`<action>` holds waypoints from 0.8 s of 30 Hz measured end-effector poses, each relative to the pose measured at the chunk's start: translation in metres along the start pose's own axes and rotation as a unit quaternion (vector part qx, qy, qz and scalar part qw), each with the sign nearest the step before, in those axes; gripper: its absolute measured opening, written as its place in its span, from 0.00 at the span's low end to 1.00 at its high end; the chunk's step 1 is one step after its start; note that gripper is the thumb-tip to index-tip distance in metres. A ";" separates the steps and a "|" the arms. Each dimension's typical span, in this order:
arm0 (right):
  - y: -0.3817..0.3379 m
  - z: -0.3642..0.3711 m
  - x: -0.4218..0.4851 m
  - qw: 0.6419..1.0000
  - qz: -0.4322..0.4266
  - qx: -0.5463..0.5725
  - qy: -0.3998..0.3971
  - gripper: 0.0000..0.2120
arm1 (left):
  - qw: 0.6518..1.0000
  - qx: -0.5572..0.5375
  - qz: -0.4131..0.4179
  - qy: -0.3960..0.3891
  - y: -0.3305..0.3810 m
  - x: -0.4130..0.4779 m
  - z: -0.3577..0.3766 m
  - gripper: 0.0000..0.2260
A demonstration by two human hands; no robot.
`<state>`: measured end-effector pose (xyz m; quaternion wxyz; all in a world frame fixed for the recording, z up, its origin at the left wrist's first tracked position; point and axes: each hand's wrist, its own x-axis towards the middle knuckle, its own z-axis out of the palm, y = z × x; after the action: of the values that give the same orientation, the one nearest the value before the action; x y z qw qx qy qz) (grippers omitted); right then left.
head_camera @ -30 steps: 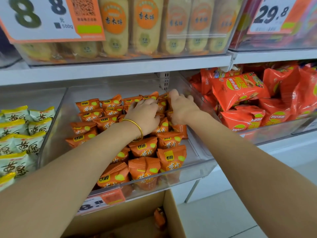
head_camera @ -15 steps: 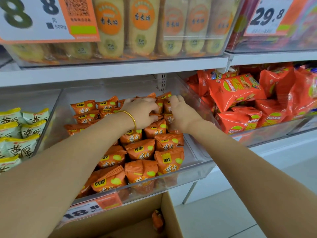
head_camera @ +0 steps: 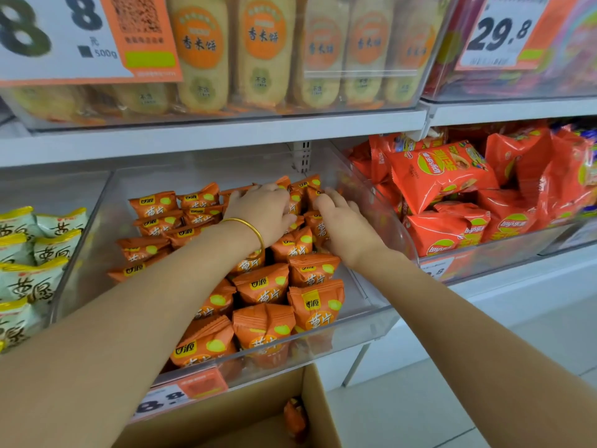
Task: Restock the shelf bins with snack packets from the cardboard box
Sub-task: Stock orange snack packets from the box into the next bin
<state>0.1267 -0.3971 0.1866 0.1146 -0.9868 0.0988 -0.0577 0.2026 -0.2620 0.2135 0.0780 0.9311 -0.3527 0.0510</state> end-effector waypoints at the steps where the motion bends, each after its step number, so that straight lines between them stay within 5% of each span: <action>1: 0.002 0.000 0.002 1.000 -0.004 0.027 -0.009 0.35 | 1.000 -0.005 0.002 -0.010 0.000 -0.001 -0.001 0.09; 5: 0.002 -0.008 0.009 0.986 0.043 0.147 -0.060 0.49 | 0.999 -0.021 -0.001 -0.049 -0.006 -0.011 -0.002 0.18; 9: -0.011 -0.019 0.029 0.988 0.061 0.038 -0.135 0.57 | 0.996 -0.012 0.006 -0.086 -0.010 -0.017 0.002 0.19; 13: -0.018 -0.025 0.042 0.986 0.042 -0.018 -0.157 0.53 | 0.998 0.010 0.003 -0.063 -0.008 -0.020 0.001 0.18; 21: 0.000 -0.020 0.035 0.991 -0.017 0.090 -0.101 0.52 | 1.000 -0.016 -0.018 -0.020 -0.004 -0.018 0.005 0.13; 24: -0.005 -0.017 0.021 0.998 -0.022 -0.010 -0.051 0.45 | 0.998 -0.050 -0.034 0.009 -0.002 -0.017 0.003 0.12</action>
<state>0.1459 -0.4004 0.2065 0.1087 -0.9914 0.0721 -0.0091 0.1913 -0.2507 0.2078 0.1292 0.9371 -0.3219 0.0392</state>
